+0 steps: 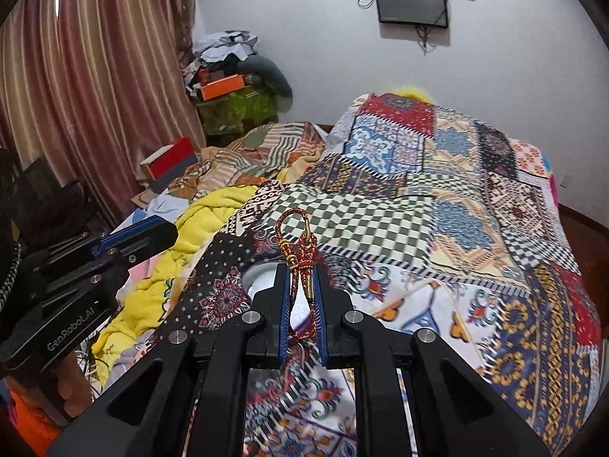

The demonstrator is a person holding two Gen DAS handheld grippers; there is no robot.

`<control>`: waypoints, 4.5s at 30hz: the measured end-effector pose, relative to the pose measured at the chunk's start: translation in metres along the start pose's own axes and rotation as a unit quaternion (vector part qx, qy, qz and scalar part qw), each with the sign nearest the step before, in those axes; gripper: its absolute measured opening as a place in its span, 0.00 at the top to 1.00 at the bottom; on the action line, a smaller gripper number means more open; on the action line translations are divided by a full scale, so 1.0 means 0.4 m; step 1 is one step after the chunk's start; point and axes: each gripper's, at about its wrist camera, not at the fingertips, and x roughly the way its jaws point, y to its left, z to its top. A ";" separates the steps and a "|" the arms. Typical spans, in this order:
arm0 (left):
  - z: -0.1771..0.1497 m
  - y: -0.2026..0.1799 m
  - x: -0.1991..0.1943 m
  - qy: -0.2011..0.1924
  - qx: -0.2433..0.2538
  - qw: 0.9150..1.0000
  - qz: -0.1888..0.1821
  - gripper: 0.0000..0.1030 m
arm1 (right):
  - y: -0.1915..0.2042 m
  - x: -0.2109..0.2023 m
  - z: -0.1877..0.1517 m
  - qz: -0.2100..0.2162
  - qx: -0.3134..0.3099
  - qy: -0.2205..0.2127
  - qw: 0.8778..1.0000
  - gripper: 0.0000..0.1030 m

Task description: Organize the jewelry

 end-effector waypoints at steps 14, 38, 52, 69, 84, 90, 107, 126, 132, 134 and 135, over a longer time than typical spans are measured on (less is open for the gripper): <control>-0.012 0.053 0.124 0.032 -0.021 0.999 -0.007 0.92 | 0.012 0.177 -0.006 0.033 -0.012 0.070 0.997 0.90; -0.056 0.064 0.294 0.109 -0.045 0.992 -0.043 0.92 | -0.008 0.263 -0.047 0.036 -0.024 0.117 0.992 0.89; -0.014 0.080 0.221 0.085 -0.050 0.995 -0.019 0.91 | -0.006 0.216 -0.033 0.024 -0.024 0.115 0.993 0.83; 0.019 -0.013 0.037 0.035 -0.016 0.999 -0.015 0.66 | -0.073 -0.087 0.006 -0.052 0.005 0.009 0.999 0.61; -0.036 -0.149 0.022 0.066 0.017 0.997 -0.045 0.55 | -0.193 -0.229 -0.078 -0.118 0.042 -0.006 0.992 0.50; -0.080 -0.188 0.071 0.105 0.028 0.993 -0.056 0.55 | -0.245 -0.226 -0.137 -0.128 0.061 0.023 0.990 0.50; -0.215 -0.264 0.232 0.200 0.056 0.974 -0.088 0.61 | -0.291 -0.112 -0.300 -0.078 0.129 0.126 0.980 0.50; -0.229 -0.271 0.340 0.222 0.053 0.967 -0.115 0.77 | -0.300 -0.030 -0.324 -0.076 0.140 0.173 0.972 0.74; -0.230 -0.283 0.350 0.218 0.060 0.967 -0.115 0.80 | -0.297 -0.006 -0.325 -0.086 0.132 0.176 0.972 0.82; -0.231 -0.287 0.351 0.216 0.065 0.968 -0.112 0.84 | -0.298 0.002 -0.324 -0.085 0.130 0.177 0.972 0.88; -0.232 -0.288 0.352 0.214 0.066 0.968 -0.113 0.84 | -0.298 0.007 -0.324 -0.085 0.129 0.178 0.972 0.89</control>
